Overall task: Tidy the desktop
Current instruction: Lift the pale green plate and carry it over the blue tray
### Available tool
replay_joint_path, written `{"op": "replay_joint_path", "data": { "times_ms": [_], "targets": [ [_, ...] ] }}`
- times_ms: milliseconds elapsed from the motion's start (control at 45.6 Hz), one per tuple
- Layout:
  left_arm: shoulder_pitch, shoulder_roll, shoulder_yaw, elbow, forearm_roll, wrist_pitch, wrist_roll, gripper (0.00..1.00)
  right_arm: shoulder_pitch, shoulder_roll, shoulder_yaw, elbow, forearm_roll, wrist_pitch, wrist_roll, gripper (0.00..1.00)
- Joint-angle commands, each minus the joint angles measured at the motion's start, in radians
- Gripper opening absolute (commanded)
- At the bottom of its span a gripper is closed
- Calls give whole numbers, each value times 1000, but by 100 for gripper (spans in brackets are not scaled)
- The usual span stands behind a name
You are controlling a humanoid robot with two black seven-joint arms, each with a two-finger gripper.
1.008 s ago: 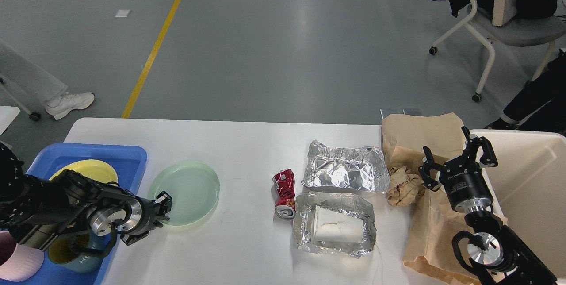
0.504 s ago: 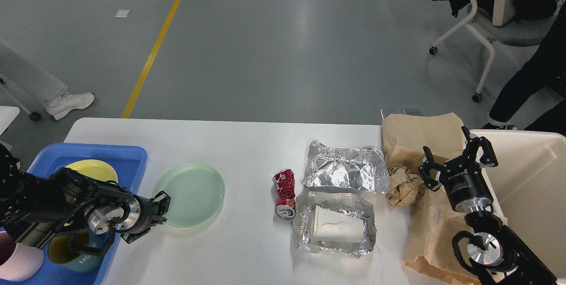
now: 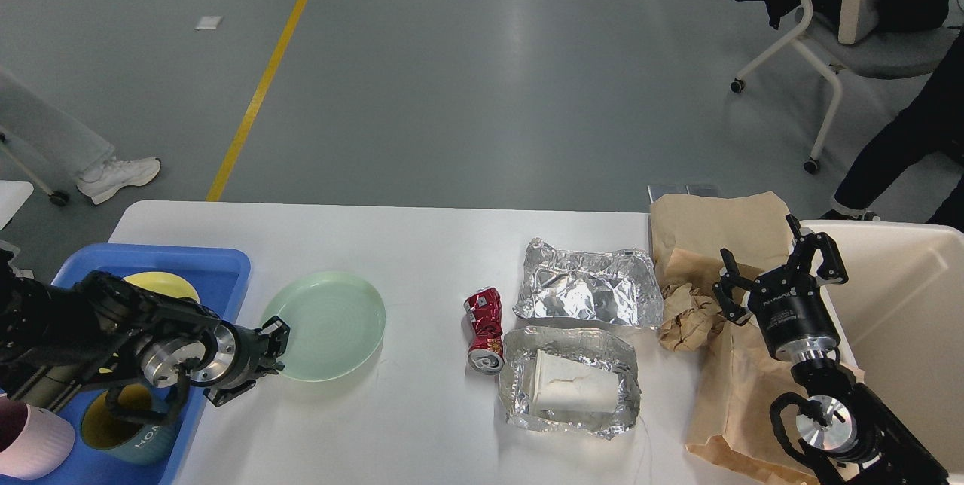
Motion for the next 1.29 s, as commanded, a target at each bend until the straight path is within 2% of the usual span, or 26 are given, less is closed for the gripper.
{"op": "replay_joint_path", "data": {
  "times_ms": [0,285,526,614,745,877,964,1118,1183,1227,1271],
  "targets": [
    [-116,58,26,-103,-3,-11,-2,0,0,0,0,0,0,0,0,100],
    [-505,92,208,-391,-26,-9,-3,0,0,0,0,0,0,0,0,100],
    [-850,58,394,-569,-165,-17,-11,0,0,0,0,-2,0,0,0,100],
    [-916,55,438,-591,-169,-72,-11,0,0,0,0,-2,0,0,0,100],
    [-918,84,483,-569,-167,-160,-15,0,0,0,0,0,0,0,0,100],
    [-880,130,538,-479,-155,-170,-19,0,0,0,0,0,0,0,0,100],
    [-812,199,547,-388,-141,-189,-6,0,0,0,0,0,0,0,0,100],
    [-682,323,527,-203,-20,-296,11,0,0,0,0,0,0,0,0,100],
    [-624,374,500,-128,22,-318,18,0,0,0,0,0,0,0,0,100],
    [-567,398,469,-72,42,-325,26,0,0,0,0,0,0,0,0,100],
    [-461,423,405,15,58,-333,37,0,0,0,0,0,0,0,0,100]
  ]
}}
